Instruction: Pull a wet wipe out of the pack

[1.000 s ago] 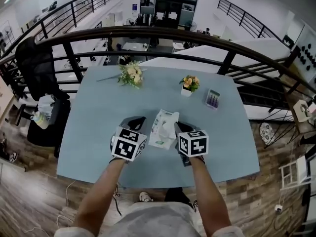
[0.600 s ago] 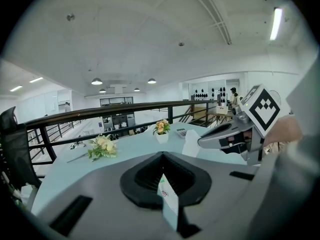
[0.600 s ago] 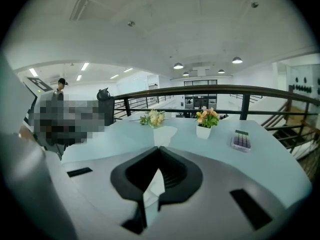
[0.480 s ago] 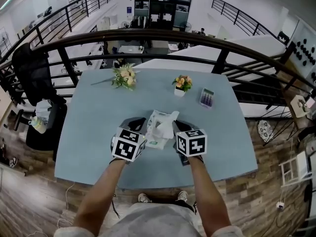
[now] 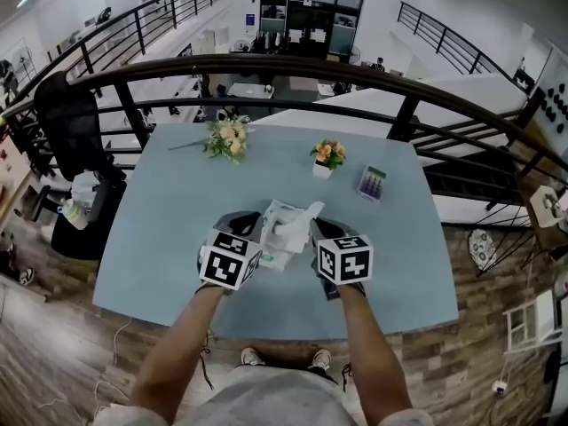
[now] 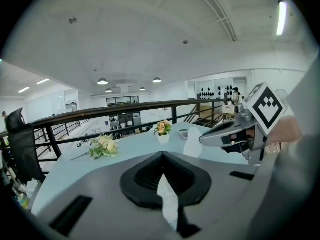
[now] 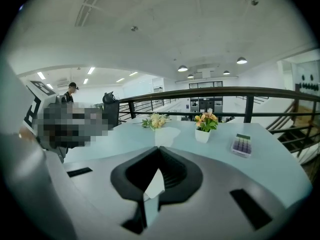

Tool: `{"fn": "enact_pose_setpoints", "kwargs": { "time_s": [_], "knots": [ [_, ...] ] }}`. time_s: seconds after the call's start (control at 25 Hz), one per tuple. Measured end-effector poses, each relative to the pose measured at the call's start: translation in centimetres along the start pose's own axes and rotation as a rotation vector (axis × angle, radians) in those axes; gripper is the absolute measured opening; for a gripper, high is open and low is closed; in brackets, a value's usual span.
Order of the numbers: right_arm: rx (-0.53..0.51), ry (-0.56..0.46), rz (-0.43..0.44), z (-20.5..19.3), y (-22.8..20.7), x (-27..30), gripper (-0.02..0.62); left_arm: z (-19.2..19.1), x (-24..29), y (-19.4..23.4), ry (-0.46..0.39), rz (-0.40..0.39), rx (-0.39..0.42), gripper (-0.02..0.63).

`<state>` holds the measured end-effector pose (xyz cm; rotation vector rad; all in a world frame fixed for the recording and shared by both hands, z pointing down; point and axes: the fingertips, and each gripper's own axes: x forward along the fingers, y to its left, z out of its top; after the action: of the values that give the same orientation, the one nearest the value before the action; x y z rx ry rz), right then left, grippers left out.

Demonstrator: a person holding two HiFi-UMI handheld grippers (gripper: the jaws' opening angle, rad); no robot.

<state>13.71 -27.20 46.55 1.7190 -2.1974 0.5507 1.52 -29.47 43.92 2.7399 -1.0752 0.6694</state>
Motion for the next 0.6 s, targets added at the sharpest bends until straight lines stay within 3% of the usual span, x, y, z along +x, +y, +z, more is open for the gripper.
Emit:
{"fn": "enact_pose_setpoints", "kwargs": {
  "time_s": [0.6],
  "knots": [
    [-0.022, -0.009, 0.059, 0.1, -2.5, -1.8, 0.006, 1.0, 0.3, -2.7, 0.006, 0.068, -0.017, -0.006]
  ]
}}
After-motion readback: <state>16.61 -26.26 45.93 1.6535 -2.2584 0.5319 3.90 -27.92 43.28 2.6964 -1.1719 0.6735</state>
